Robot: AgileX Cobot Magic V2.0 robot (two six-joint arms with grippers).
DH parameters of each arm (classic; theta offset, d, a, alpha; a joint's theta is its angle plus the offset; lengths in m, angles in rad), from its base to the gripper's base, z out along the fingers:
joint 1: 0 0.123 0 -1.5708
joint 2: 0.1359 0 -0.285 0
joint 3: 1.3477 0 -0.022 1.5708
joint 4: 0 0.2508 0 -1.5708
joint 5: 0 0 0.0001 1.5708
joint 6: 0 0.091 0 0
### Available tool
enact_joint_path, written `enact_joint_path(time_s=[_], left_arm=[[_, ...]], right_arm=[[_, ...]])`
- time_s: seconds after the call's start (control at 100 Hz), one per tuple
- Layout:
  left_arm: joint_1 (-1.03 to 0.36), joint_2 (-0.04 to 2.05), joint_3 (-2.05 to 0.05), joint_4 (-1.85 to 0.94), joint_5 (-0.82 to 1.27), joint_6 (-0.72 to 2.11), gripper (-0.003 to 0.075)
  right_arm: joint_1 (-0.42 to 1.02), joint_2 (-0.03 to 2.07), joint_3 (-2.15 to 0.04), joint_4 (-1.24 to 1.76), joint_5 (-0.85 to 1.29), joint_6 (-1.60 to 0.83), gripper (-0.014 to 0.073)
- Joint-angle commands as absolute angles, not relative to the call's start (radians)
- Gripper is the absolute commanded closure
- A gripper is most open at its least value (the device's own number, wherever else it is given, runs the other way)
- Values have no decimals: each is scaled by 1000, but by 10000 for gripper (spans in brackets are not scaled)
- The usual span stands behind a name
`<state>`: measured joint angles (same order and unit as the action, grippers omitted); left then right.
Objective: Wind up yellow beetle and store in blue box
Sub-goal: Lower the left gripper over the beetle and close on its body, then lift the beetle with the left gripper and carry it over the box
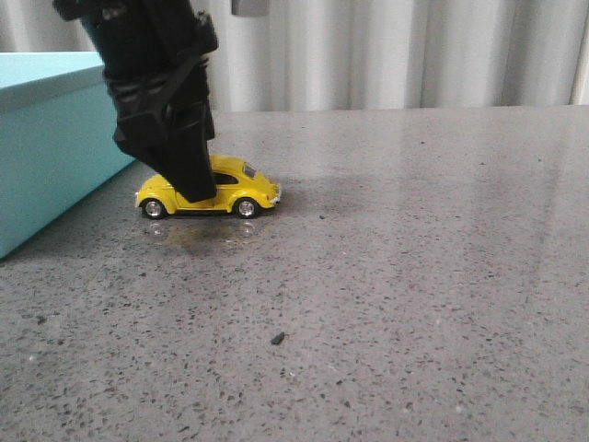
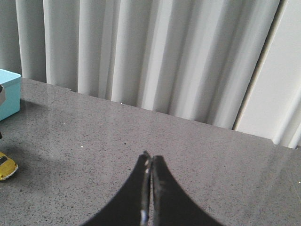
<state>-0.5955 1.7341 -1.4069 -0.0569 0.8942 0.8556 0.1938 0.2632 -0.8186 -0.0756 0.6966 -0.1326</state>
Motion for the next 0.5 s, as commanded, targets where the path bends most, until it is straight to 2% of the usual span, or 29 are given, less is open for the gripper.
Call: enact_joint_path(time_s=[0.0, 0.14, 0.33, 0.49], left_arm=[[-567, 1702, -1439, -111, 871, 865, 176], [-527, 1713, -1439, -217, 900, 989, 197], [-519, 1723, -1439, -272, 918, 1064, 317], [-521, 1745, -1439, -274, 923, 1064, 378]], right_arm=[[196, 277, -840, -79, 620, -144, 646], [196, 277, -840, -79, 620, -144, 646], [196, 277, -840, -79, 620, -144, 646], [196, 277, -840, -79, 620, -144, 646]])
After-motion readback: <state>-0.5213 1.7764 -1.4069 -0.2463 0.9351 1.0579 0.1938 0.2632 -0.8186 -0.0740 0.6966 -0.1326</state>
